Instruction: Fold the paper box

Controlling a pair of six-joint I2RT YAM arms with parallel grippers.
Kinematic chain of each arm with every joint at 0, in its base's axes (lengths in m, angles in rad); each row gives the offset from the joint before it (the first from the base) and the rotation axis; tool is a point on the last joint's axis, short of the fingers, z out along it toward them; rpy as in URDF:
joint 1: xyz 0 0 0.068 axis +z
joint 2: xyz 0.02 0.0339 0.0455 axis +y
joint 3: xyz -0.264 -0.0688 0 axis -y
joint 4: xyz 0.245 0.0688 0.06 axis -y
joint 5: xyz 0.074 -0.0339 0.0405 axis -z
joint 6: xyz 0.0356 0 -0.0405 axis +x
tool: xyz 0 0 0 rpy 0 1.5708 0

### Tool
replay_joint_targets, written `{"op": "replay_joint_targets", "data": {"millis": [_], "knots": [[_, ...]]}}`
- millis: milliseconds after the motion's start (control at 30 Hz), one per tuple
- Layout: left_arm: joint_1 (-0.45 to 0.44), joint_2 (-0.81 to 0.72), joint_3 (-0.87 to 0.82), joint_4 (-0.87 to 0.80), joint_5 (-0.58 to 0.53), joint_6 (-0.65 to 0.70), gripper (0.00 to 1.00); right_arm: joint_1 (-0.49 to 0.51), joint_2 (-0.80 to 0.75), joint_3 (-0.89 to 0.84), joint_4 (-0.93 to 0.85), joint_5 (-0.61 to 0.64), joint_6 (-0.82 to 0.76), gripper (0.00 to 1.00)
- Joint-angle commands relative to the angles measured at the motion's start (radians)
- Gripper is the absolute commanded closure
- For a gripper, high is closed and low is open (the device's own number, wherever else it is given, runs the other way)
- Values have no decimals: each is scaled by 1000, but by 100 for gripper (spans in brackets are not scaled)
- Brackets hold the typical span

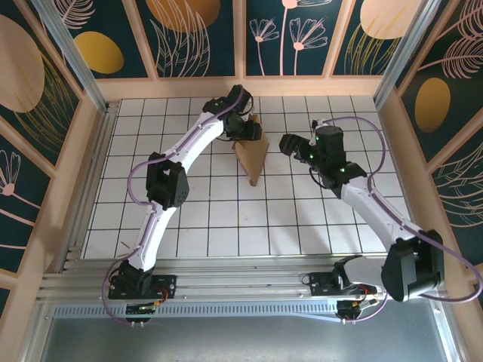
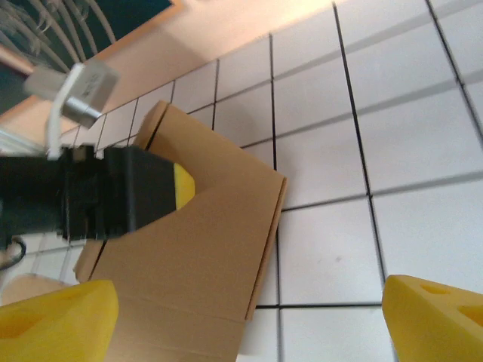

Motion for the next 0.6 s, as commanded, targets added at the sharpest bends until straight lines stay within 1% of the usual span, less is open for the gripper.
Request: {"op": "replay_joint_targets", "data": {"millis": [0, 33, 67, 100, 133, 200, 233, 267, 333, 400, 467, 533, 567], "knots": [[26, -110, -96, 95, 119, -312, 52, 125, -74, -46, 160, 101, -365, 10], [28, -131, -121, 121, 120, -365, 51, 174, -86, -61, 185, 139, -461, 10], [30, -155, -142, 135, 114, -421, 53, 238, -101, -83, 217, 172, -564, 10], [35, -172, -148, 138, 109, -476, 56, 288, -114, -109, 249, 195, -681, 10], [40, -184, -150, 136, 101, -513, 57, 328, -128, -131, 275, 206, -773, 9], [50, -211, -159, 116, 85, -615, 59, 406, -149, -185, 337, 220, -966, 4], [56, -224, -168, 112, 87, -655, 59, 433, -151, -204, 365, 234, -1029, 1], [62, -238, -189, 111, 93, -709, 58, 460, -144, -223, 403, 269, -1080, 1], [74, -274, -252, 146, 134, -778, 58, 483, -106, -225, 448, 343, -1126, 1], [80, -318, -344, 203, 175, -850, 56, 483, -47, -207, 481, 408, -1154, 1], [81, -360, -436, 285, 203, -900, 55, 476, 5, -201, 552, 480, -1184, 1], [82, -393, -509, 335, 212, -928, 55, 457, 41, -181, 572, 506, -1198, 1], [82, -405, -533, 360, 215, -929, 54, 441, 53, -165, 557, 491, -1192, 1]]}}
